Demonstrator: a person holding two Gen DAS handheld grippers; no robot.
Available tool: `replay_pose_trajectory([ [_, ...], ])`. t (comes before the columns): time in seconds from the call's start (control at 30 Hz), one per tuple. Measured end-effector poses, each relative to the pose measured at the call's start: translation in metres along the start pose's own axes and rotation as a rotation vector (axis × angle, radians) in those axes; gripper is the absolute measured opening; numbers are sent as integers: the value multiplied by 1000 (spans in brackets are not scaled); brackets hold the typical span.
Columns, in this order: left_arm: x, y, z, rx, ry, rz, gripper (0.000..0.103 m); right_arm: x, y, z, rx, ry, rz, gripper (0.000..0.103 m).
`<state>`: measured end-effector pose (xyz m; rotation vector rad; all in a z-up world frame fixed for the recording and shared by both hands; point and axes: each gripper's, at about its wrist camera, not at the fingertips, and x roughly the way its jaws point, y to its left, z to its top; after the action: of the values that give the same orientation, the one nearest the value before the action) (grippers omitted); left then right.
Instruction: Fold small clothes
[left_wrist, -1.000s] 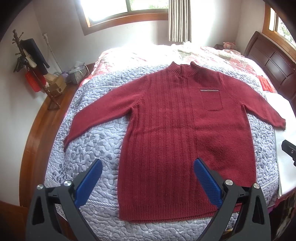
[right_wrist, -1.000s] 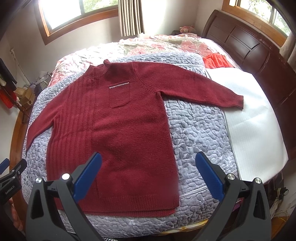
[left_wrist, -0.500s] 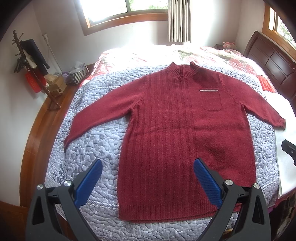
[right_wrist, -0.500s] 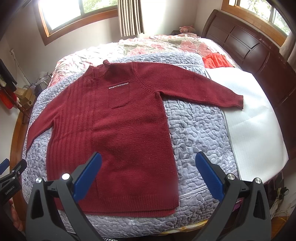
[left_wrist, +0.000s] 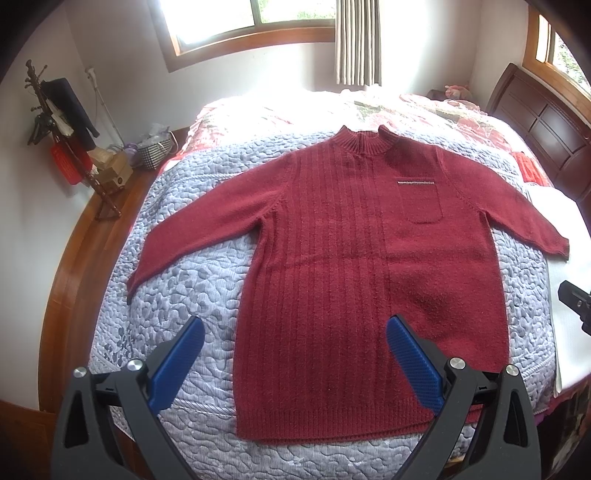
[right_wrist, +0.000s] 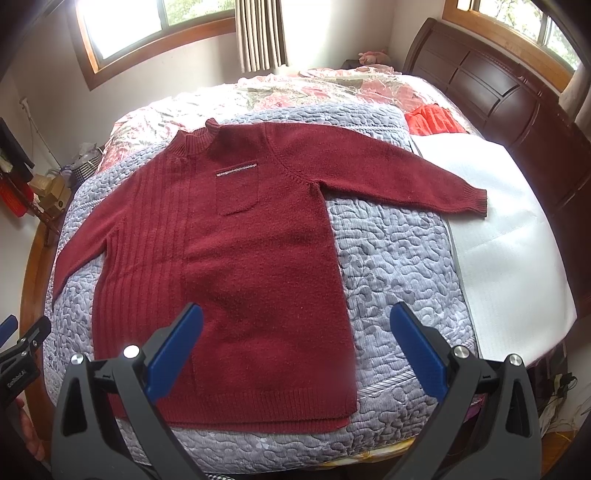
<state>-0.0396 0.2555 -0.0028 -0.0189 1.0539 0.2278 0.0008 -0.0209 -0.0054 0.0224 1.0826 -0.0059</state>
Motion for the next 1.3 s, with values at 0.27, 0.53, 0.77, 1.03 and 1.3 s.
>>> replay_pose_trajectory([
  [0.27, 0, -1, 1, -1, 1, 2, 99, 5, 0, 1, -1, 9, 1, 100],
  [0.53, 1, -1, 3, -4, 4, 2, 99, 10, -1, 2, 1, 15, 0, 100],
  [0.77, 13, -15, 16, 3, 12, -3, 99, 30, -18, 13, 17, 35, 2, 100],
  [1.03, 33, -81, 64, 6, -47, -38, 99, 74, -113, 67, 106, 22, -55, 100],
  [1.3, 78, -196, 117, 38, -83, -70, 99, 150, -240, 121, 171, 63, -86, 100],
])
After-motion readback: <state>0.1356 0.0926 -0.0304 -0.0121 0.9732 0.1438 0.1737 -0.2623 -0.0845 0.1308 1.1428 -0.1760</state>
